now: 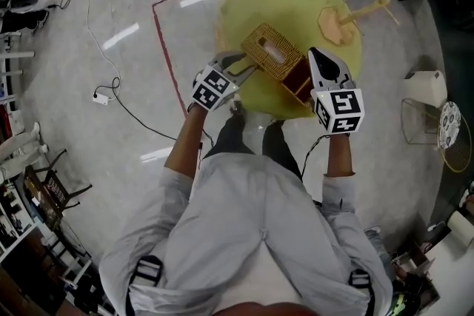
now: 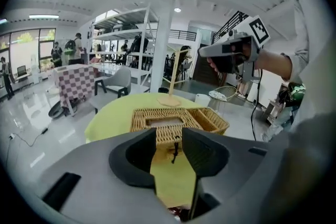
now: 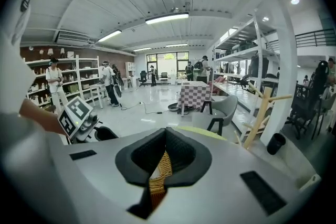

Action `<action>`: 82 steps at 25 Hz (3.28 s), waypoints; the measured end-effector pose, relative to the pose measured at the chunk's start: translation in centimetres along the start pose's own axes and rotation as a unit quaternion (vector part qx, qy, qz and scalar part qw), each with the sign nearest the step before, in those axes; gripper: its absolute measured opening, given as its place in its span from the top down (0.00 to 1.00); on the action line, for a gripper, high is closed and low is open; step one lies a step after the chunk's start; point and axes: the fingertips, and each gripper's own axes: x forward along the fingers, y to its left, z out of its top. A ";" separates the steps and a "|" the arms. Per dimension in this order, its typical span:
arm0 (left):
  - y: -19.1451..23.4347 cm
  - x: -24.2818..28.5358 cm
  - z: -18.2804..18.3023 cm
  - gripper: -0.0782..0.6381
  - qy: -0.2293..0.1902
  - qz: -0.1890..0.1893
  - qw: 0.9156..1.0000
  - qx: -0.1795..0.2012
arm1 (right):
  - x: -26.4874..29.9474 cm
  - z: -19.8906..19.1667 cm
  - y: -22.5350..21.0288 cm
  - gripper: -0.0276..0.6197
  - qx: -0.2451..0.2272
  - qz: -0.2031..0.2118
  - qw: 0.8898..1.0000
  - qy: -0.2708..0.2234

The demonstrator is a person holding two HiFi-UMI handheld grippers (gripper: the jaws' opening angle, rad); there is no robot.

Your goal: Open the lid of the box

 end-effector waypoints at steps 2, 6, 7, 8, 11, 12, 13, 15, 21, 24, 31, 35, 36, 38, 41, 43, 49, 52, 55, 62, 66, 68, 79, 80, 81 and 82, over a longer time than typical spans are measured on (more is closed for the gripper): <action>-0.7 1.1 -2.1 0.65 0.020 -0.007 1.000 -0.011 | 0.2 -0.7 -0.1 0.92 0.003 0.004 1.000 0.005; -1.6 2.8 -5.6 0.66 0.058 -0.011 0.998 -0.031 | 0.5 -1.8 -0.2 0.92 0.008 0.011 1.000 0.015; -1.6 3.2 -6.2 0.66 0.064 -0.009 0.997 -0.038 | 0.6 -2.0 -0.2 0.92 0.010 0.012 1.000 0.017; -1.5 3.6 -6.6 0.67 0.066 -0.006 0.997 -0.045 | 0.6 -2.3 -0.2 0.92 0.011 0.013 1.000 0.019; -1.1 4.3 -7.3 0.73 0.065 0.005 0.996 -0.067 | 0.6 -2.9 -0.2 0.92 0.012 0.015 0.999 0.027; -0.9 4.5 -7.3 0.73 0.066 0.006 0.995 -0.071 | 0.5 -3.1 -0.2 0.92 0.012 0.015 0.999 0.030; -0.8 4.6 -7.4 0.76 0.066 0.005 0.995 -0.073 | 0.4 -3.3 -0.3 0.92 0.012 0.015 0.999 0.032; -1.0 4.5 -7.3 0.83 0.065 -0.003 0.995 -0.072 | 0.2 -3.7 -0.6 0.92 0.014 0.013 0.999 0.035; -1.7 3.1 -4.8 0.84 0.023 -0.025 0.998 -0.046 | -0.4 -3.7 -1.6 0.92 0.018 0.007 0.999 0.032; -1.7 2.3 -2.1 0.84 -0.011 -0.015 1.000 -0.018 | -0.7 -3.0 -2.1 0.92 0.018 0.004 1.000 0.024; -1.4 1.0 5.5 0.84 -0.079 -0.004 0.997 0.016 | -1.4 -0.5 -3.7 0.92 0.015 -0.009 1.000 0.000; -0.9 1.5 9.4 0.84 -0.094 0.001 0.995 0.034 | -1.9 0.8 -4.7 0.92 0.016 -0.021 1.000 -0.014; -0.6 1.8 10.2 0.84 -0.094 0.005 0.995 0.036 | -2.0 1.1 -4.9 0.92 0.017 -0.025 0.999 -0.016; 0.0 2.6 11.7 0.84 -0.091 0.015 0.995 0.040 | -2.3 1.5 -5.5 0.92 0.017 -0.034 0.999 -0.020; 0.9 4.3 13.7 0.84 -0.083 0.025 0.995 0.046 | -2.9 1.6 -6.7 0.92 0.021 -0.052 0.998 -0.023; 1.6 5.8 14.9 0.84 -0.077 0.032 0.995 0.047 | -3.2 1.4 -7.7 0.92 0.027 -0.066 0.997 -0.022; 3.2 10.3 16.6 0.84 -0.051 0.036 0.997 0.040 | -3.5 0.2 -10.0 0.92 0.048 -0.090 0.995 -0.017; 3.7 12.1 16.5 0.84 -0.047 0.030 0.998 0.042 | -3.5 -0.2 -10.7 0.92 0.057 -0.095 0.994 -0.015; 4.1 13.5 17.0 0.84 -0.044 0.023 0.997 0.052 | -3.3 -0.5 -11.7 0.92 0.062 -0.099 0.993 -0.012; 4.8 16.6 14.6 0.84 0.015 0.013 0.998 0.052 | -3.0 -0.7 -13.1 0.92 0.073 -0.107 0.992 -0.012; 4.9 18.3 13.2 0.84 0.053 0.006 0.997 0.050 | -3.2 -1.2 -13.7 0.92 0.077 -0.108 0.991 -0.007; 5.1 19.3 12.4 0.84 0.078 0.005 0.996 0.048 | -3.4 -1.6 -13.9 0.92 0.078 -0.109 0.991 -0.004; 5.5 21.9 10.1 0.84 0.145 0.000 0.987 0.066 | -5.0 -3.2 -14.0 0.92 0.083 -0.115 0.990 0.006; 5.4 21.8 9.9 0.84 0.147 0.001 0.987 0.067 | -5.1 -3.3 -14.1 0.92 0.083 -0.115 0.990 0.006; 5.2 21.7 9.7 0.84 0.150 0.002 0.986 0.068 | -5.1 -3.3 -14.1 0.92 0.083 -0.115 0.990 0.005; 5.1 21.5 9.5 0.84 0.153 0.002 0.986 0.068 | -5.2 -3.3 -14.1 0.92 0.083 -0.115 0.990 0.005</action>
